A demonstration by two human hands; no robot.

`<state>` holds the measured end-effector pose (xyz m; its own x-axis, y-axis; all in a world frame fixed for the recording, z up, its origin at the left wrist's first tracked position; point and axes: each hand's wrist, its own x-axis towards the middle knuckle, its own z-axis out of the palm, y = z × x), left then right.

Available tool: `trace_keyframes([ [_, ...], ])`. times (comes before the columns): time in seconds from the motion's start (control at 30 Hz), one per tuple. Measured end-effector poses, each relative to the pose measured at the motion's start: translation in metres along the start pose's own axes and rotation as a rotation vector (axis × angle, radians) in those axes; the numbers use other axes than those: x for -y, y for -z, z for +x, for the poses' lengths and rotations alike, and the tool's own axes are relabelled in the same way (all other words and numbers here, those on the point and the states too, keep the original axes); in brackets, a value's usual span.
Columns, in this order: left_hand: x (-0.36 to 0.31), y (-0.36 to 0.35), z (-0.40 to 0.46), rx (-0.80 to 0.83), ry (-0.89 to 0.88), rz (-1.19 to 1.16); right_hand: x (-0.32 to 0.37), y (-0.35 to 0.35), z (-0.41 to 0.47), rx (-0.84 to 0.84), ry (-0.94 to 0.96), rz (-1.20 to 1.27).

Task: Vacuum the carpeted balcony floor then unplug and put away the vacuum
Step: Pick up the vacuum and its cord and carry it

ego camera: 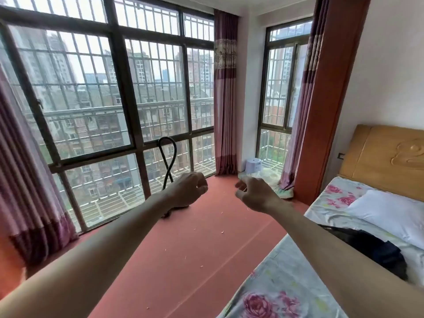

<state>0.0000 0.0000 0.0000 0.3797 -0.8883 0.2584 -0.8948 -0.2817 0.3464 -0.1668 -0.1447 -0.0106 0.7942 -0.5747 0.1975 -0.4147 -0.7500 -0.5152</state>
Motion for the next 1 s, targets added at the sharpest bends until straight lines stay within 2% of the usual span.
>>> trace_keyframes([
  [0.1,0.026,-0.009,0.004,0.001,0.053,0.023,-0.004,-0.029,0.027,0.007,0.008,0.061],
  [0.27,0.086,-0.017,0.001,0.004,0.152,0.000,0.008,-0.094,0.074,0.162,0.037,0.038],
  [0.5,0.216,0.000,0.006,0.008,0.265,0.005,0.054,-0.176,0.159,0.215,0.068,0.015],
  [0.77,0.348,0.028,0.052,0.085,0.264,-0.019,0.101,-0.237,0.254,0.200,-0.033,-0.007],
  [1.0,0.419,0.021,0.117,0.125,0.269,-0.090,0.106,-0.268,0.320,0.206,-0.111,-0.053],
])
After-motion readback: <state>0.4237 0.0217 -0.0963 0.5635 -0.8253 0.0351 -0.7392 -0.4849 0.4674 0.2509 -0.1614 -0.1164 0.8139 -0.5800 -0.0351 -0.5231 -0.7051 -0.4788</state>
